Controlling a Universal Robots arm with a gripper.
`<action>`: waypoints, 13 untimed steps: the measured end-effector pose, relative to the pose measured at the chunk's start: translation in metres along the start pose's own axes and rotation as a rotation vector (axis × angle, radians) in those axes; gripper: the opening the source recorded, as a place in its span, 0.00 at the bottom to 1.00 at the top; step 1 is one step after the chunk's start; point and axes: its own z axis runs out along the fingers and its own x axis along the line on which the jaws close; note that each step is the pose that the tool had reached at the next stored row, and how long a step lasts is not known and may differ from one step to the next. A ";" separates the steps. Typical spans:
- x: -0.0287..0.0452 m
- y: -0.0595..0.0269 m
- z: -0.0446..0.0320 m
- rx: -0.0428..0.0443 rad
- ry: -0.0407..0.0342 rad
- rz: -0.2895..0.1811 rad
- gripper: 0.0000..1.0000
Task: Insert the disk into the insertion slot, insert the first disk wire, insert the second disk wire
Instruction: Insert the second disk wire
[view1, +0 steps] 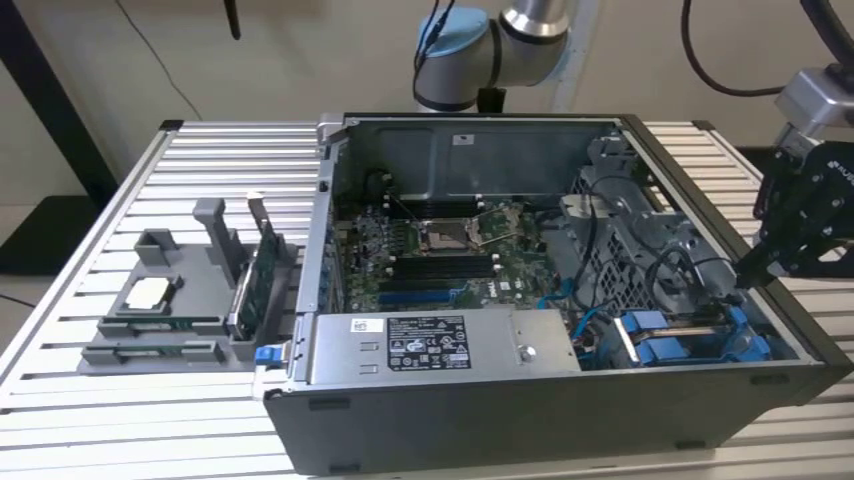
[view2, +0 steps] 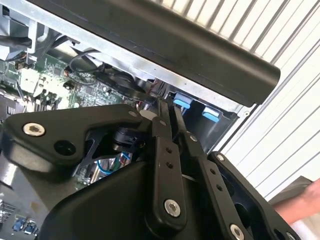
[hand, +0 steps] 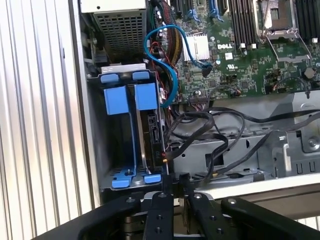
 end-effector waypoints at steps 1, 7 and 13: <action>0.0001 0.0000 0.0002 0.0004 0.0000 0.003 0.20; 0.0002 -0.0001 0.0007 0.0009 -0.0007 0.010 0.20; 0.0002 -0.0001 0.0008 0.0009 -0.0010 0.010 0.11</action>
